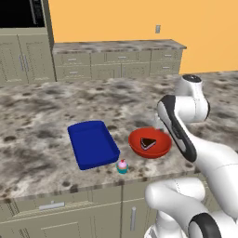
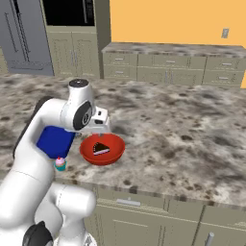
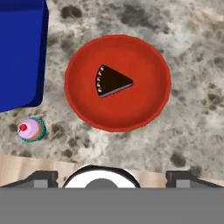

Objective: Place the bowl with cake and the cupcake onto the tray.

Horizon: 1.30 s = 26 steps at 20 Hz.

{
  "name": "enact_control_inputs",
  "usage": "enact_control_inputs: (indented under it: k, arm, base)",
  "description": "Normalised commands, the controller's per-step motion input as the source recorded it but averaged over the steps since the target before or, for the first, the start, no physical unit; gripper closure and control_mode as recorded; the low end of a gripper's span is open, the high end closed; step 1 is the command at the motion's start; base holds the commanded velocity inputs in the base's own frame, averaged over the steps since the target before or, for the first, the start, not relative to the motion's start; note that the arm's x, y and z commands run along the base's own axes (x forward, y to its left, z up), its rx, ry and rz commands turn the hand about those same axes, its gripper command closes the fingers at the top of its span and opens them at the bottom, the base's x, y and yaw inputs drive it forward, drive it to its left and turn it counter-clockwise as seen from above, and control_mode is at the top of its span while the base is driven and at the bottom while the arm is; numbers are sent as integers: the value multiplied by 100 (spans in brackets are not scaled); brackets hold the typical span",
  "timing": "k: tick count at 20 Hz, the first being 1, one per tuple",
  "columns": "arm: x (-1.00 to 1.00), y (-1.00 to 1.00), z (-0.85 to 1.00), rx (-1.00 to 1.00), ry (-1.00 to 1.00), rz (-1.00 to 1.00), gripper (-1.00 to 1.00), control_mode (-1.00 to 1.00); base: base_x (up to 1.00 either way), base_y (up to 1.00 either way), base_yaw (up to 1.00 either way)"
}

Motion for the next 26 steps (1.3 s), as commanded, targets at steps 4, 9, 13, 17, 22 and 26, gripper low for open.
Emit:
enact_control_inputs:
  k: [4,9,13,17,22,26]
  arm:
    - [16,-29,-66,2,2,-10,-100,-100]
    - [37,-20,-68,3,2,-13,-100,-100]
    - [57,-25,-63,3,0,-17,-100,-100]
    - [59,-24,-56,0,2,-20,-100,-100]
    - [41,-18,-42,2,4,-12,-100,-100]
    - [20,-14,-35,7,1,-7,-100,-100]
  base:
    - [0,0,0]
    - [0,0,0]
    - [0,0,0]
    - [0,0,0]
    - [0,0,0]
    - [0,0,0]
